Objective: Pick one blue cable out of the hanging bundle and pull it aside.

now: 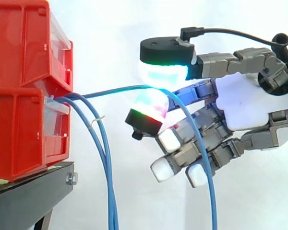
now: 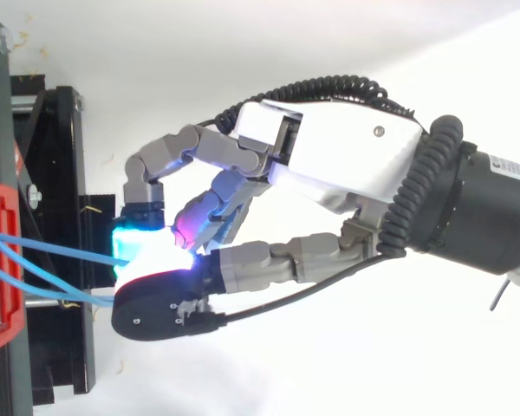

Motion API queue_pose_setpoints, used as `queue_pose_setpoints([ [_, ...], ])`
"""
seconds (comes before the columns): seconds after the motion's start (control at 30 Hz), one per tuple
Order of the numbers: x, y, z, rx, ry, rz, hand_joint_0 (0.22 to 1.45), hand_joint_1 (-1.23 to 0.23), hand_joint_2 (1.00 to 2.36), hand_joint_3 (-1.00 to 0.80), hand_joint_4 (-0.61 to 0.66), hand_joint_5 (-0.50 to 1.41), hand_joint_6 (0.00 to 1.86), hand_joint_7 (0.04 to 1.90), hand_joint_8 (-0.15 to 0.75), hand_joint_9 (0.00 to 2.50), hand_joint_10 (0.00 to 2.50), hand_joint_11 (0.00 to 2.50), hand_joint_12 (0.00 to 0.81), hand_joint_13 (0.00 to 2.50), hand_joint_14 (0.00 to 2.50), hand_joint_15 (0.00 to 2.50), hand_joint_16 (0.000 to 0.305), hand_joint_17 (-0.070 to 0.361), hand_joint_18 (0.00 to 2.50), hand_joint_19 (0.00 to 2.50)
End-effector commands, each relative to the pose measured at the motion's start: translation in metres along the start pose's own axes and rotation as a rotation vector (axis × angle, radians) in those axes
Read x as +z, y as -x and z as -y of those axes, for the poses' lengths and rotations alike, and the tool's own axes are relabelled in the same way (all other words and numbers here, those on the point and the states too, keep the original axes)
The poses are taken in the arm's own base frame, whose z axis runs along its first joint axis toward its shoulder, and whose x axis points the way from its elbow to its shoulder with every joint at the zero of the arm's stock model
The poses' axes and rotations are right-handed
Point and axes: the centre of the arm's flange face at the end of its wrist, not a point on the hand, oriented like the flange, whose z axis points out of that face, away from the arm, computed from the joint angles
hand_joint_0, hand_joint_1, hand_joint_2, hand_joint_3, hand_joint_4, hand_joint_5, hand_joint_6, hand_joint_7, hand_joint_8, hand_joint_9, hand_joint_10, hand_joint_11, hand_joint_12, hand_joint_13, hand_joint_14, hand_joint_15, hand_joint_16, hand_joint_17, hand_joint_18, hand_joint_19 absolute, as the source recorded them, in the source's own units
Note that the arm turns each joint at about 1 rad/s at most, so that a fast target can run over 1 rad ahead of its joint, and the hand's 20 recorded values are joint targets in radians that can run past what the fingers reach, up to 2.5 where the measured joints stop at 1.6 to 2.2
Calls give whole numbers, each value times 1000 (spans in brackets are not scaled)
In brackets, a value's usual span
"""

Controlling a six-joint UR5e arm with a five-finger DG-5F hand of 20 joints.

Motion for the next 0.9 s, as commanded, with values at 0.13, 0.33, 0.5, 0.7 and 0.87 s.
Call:
queue_pose_setpoints([
  [0.13,-7,2,6,-32,-61,-18,550,-774,1026,85,-77,-48,892,1279,387,1127,10,527,431,896,12,428,67,152,1047,398],
  [0.33,-23,3,10,-74,-174,-142,546,-773,1040,78,-75,-47,893,1268,387,1132,12,516,432,897,11,427,68,152,1052,397],
  [0.5,-31,11,-6,-65,-171,-137,547,-774,1038,75,-69,-48,892,1267,388,1131,12,511,434,897,12,431,67,152,1051,397],
  [0.7,-42,16,4,-82,-207,-141,547,-773,1028,81,-68,-48,892,1267,390,1130,12,515,433,896,11,427,67,152,1050,397],
  [0.87,-43,12,28,-24,-117,-123,548,-774,1030,76,-63,-48,891,1269,388,1131,12,515,433,895,11,427,67,152,1049,390],
])
